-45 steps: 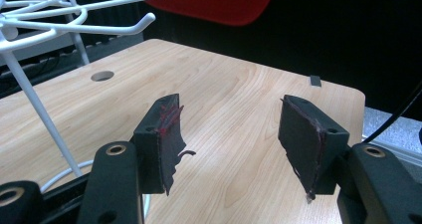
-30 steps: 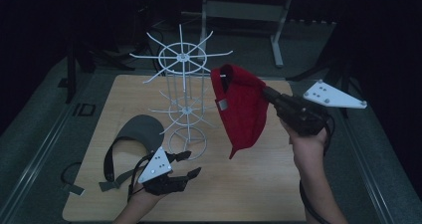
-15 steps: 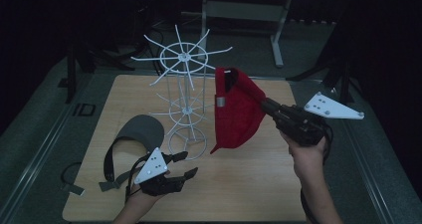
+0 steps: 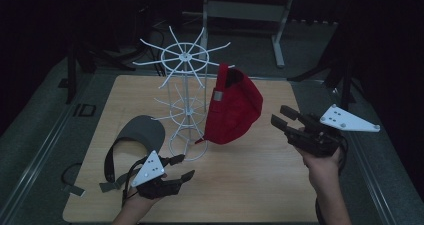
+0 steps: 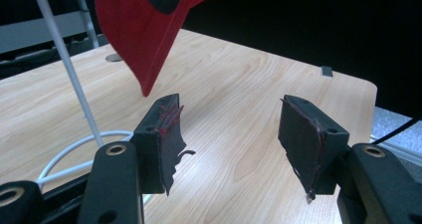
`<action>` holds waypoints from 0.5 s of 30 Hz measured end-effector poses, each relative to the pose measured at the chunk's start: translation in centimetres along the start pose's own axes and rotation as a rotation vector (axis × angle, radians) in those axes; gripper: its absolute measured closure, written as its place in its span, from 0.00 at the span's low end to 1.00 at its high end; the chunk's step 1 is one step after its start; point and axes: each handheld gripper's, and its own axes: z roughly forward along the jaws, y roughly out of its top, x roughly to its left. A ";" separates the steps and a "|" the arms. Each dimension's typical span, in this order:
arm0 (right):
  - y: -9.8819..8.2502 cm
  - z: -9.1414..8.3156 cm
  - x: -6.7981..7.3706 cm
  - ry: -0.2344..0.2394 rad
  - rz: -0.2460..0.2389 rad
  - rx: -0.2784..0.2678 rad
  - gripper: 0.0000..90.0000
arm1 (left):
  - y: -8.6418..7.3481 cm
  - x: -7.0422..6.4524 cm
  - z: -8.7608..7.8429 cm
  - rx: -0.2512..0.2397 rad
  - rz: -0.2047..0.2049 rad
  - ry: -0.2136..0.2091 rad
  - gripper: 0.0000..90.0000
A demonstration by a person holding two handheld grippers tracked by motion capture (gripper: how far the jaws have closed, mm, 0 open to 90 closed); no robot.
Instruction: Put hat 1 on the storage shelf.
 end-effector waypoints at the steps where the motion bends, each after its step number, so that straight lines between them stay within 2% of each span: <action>1: -0.3 -0.2 -0.1 -0.005 -0.003 0.009 0.55 | -0.1 0.0 -0.1 0.001 -0.002 0.000 0.48; 3: -0.9 -0.4 -0.4 -0.001 -0.012 0.042 0.48 | -0.2 0.1 -0.1 0.004 -0.004 0.006 0.48; 5: -1.6 -0.6 -0.6 -0.029 -0.013 0.062 0.43 | -0.4 0.2 -0.3 0.006 -0.009 0.007 0.48; 7: -2.3 -0.6 -0.9 -0.031 0.000 0.094 0.35 | -0.5 0.2 -0.3 0.008 -0.012 0.011 0.48; 11: -4.2 -0.7 -1.5 -0.009 0.019 0.131 0.26 | -1.0 0.3 -0.4 0.021 -0.015 0.015 0.48; 15: -6.0 -0.6 -1.9 -0.021 0.024 0.173 0.21 | -1.5 0.4 -0.6 0.021 -0.024 0.017 0.48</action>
